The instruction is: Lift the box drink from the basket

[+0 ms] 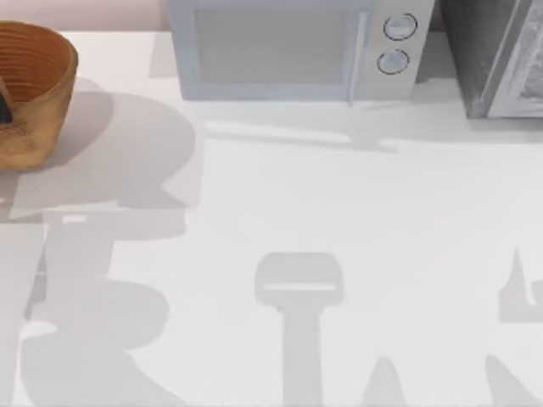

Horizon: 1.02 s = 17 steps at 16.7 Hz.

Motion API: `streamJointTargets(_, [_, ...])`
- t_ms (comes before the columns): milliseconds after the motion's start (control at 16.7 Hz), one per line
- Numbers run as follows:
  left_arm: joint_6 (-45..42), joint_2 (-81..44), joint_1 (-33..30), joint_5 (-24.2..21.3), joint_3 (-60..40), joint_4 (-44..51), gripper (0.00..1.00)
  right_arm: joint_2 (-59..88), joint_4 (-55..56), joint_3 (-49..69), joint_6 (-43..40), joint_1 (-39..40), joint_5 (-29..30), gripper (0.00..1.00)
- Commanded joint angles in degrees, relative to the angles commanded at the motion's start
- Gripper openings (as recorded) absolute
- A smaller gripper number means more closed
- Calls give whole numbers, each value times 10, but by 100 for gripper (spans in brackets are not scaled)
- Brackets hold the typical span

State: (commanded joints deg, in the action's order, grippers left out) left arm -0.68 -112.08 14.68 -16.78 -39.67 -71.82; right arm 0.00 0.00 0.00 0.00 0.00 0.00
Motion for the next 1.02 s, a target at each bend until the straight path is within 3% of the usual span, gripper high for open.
streamJointTargets(420, [-1,5,-3,2,-4,3,100,0,0,0,0,0,0,100])
streamJointTargets(1020, [1,-68,-22,21,-122,53,100,0,0,0,0,0,0,100])
